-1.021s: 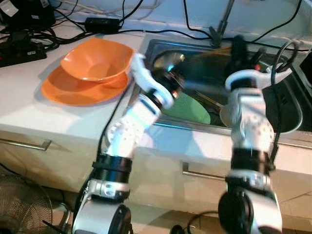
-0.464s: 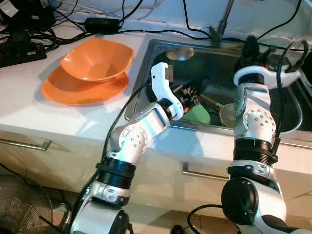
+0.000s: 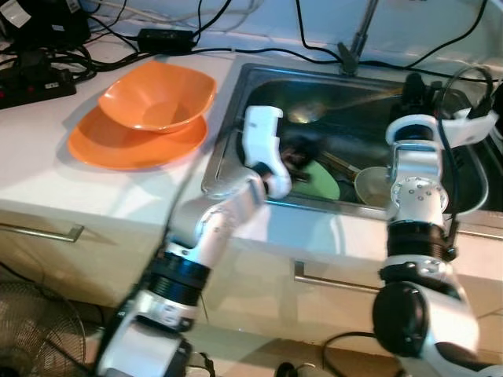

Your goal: Kitchen organization

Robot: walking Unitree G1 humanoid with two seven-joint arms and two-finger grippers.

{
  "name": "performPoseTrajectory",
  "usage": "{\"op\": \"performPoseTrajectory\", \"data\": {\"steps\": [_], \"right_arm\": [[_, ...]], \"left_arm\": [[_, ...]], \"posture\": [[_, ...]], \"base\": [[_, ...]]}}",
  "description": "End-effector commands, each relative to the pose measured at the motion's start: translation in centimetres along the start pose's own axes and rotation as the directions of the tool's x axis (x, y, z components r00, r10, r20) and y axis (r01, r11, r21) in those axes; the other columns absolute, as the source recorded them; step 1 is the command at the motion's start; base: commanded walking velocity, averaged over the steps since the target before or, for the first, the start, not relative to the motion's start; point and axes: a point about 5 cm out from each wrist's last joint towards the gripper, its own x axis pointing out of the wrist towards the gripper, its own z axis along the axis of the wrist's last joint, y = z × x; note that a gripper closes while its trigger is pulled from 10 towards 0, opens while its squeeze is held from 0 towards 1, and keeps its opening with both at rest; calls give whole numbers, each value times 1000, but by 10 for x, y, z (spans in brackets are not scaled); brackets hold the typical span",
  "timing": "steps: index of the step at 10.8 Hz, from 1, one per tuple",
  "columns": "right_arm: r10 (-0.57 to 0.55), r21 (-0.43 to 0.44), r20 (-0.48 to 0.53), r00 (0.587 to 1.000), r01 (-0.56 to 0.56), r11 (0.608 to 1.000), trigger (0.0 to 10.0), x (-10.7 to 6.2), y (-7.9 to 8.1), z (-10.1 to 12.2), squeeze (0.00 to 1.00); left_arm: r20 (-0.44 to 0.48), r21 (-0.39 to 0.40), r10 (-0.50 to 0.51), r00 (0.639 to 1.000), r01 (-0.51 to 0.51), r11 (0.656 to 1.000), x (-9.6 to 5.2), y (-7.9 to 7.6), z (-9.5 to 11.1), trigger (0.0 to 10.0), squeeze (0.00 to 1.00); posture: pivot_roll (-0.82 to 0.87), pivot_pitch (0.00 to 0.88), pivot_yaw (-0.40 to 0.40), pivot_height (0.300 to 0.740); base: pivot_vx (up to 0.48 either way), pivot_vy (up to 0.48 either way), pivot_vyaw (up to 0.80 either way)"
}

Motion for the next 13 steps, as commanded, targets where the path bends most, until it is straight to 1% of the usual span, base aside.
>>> {"op": "performPoseTrajectory", "data": {"steps": [1, 2, 3, 4, 5, 6, 7, 8, 9, 10, 11, 12, 13], "right_arm": [[11, -100, -35, 999, -14, 995, 10000, 2, 3, -6, 0], [13, -151, -49, 999, -20, 988, 10000, 2, 3, -8, 0], [19, -395, -135, 991, -72, 916, 10000, 3, -1, -20, 0], [10, -518, -207, 978, -118, 847, 10000, 3, -6, -31, 0], [-2, -572, -235, 972, -136, 809, 10000, 3, -8, -37, 0], [-18, -638, -270, 963, -165, 752, 10000, 3, -11, -43, 0], [-26, -680, -300, 954, -195, 707, 10000, 3, -13, -49, 0], [-33, -701, -317, 948, -211, 681, 10000, 2, -15, -52, 0], [-49, -715, -332, 942, -217, 665, 10000, 1, -18, -55, 0], [-82, -761, -363, 928, -244, 601, 10000, -3, -25, -61, 0], [-103, -782, -372, 923, -252, 570, 10000, -5, -31, -63, 0], [-115, -796, -379, 918, -260, 547, 10000, -7, -34, -65, 0], [-114, -796, -382, 917, -264, 545, 10000, -8, -34, -66, 0]], "left_arm": [[-9, 92, 30, 1000, -29, 995, 0, 2, -2, 10000, 0], [-25, 144, 55, 998, -51, 988, 0, 6, -5, 10000, 0], [-94, 319, 116, 989, -80, 945, -5, 21, -17, 10000, 0], [-126, 364, 134, 983, -80, 928, -7, 28, -20, 10000, 0], [-142, 384, 146, 979, -82, 920, -11, 32, -21, 10000, 0], [-166, 414, 159, 973, -78, 907, -16, 35, -22, 10000, 0], [-192, 417, 154, 969, -62, 907, -20, 34, -25, 10000, 0], [-205, 420, 153, 967, -54, 906, -22, 34, -27, 10000, 0], [-220, 430, 157, 963, -48, 901, -23, 34, -27, 10000, 0], [-245, 436, 155, 957, -34, 899, -25, 32, -30, 10000, 0], [-255, 439, 151, 955, -25, 898, -25, 30, -32, 10000, 0], [-268, 444, 143, 953, -9, 896, -25, 27, -34, 10000, 0], [-270, 444, 140, 953, -6, 896, -25, 26, -35, 10000, 0]], "posture": [[48, 83, -37, 740], [46, 81, -38, 740], [40, 81, -36, 740], [42, 81, -38, 740], [45, 82, -39, 740], [52, 84, -41, 740], [57, 84, -43, 740], [60, 83, -45, 740], [64, 82, -45, 740], [62, 76, -44, 740], [64, 69, -46, 740], [67, 65, -47, 740], [68, 65, -47, 740]], "base": [[0, 0, 0], [0, 0, 0], [0, 0, 0], [0, 0, 0], [0, 0, 0], [0, 0, 0], [0, 0, 0], [0, 0, 0], [0, 0, 0], [0, 0, 0], [0, 0, 0], [0, 0, 0], [0, 0, 0]]}}
